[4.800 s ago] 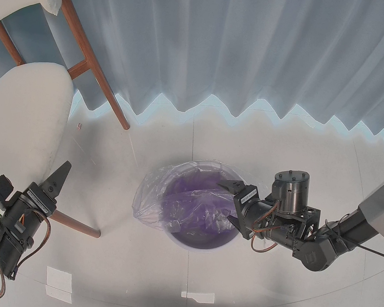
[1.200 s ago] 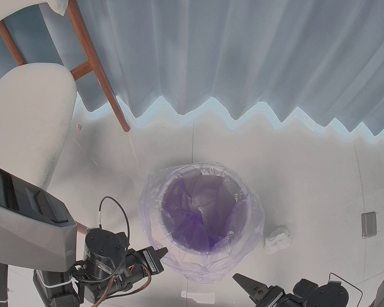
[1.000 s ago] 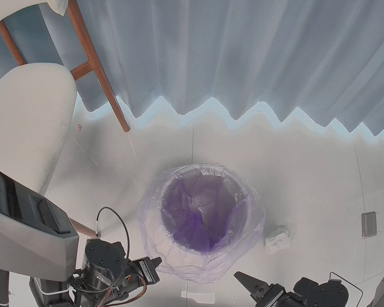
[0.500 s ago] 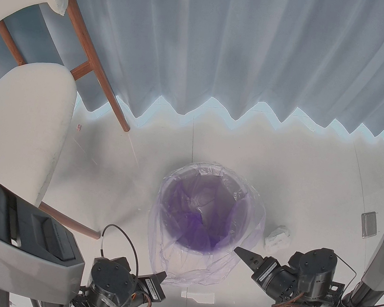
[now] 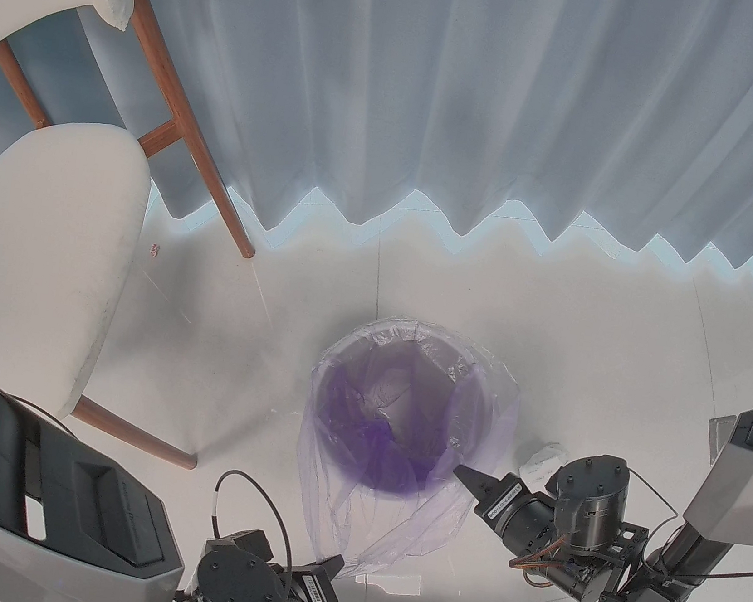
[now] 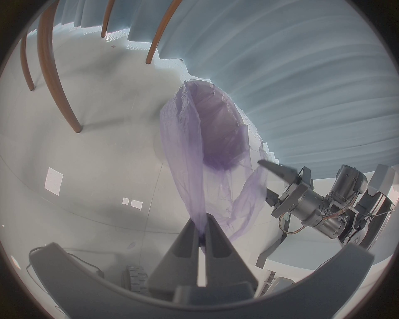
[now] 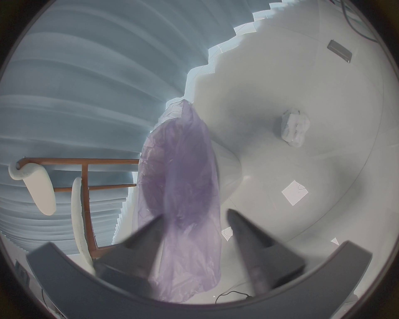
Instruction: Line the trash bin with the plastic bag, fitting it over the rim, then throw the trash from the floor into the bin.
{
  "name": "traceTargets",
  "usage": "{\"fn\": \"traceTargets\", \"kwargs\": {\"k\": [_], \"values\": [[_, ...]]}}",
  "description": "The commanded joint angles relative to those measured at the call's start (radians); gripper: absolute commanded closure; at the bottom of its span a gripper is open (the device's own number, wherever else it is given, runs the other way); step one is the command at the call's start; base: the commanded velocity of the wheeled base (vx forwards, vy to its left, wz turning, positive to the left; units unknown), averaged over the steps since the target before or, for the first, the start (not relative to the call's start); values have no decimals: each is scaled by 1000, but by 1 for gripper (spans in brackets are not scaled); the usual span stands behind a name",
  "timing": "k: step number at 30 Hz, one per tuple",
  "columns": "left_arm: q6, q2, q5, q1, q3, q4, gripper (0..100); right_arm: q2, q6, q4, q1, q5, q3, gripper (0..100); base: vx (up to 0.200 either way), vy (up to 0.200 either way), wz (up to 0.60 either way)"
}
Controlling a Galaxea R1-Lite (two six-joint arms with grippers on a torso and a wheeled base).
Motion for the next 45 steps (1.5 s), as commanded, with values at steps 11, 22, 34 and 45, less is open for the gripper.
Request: {"fn": "traceTargets", "kwargs": {"k": [11, 22, 34, 45], "values": [[15, 49, -6, -20, -1, 1, 100, 74, 3, -65, -55, -1, 125, 100, 0, 0, 0], [144, 138, -27, 118, -21, 1, 100, 320, -71, -297, -145, -1, 71, 100, 0, 0, 0], [236, 188, -47, 219, -155, 2, 100, 348, -114, -264, -256, 15, -120, 100, 0, 0, 0], [254, 194, -49, 279, -170, 2, 100, 346, -112, -183, -268, 21, -248, 100, 0, 0, 0]]}}
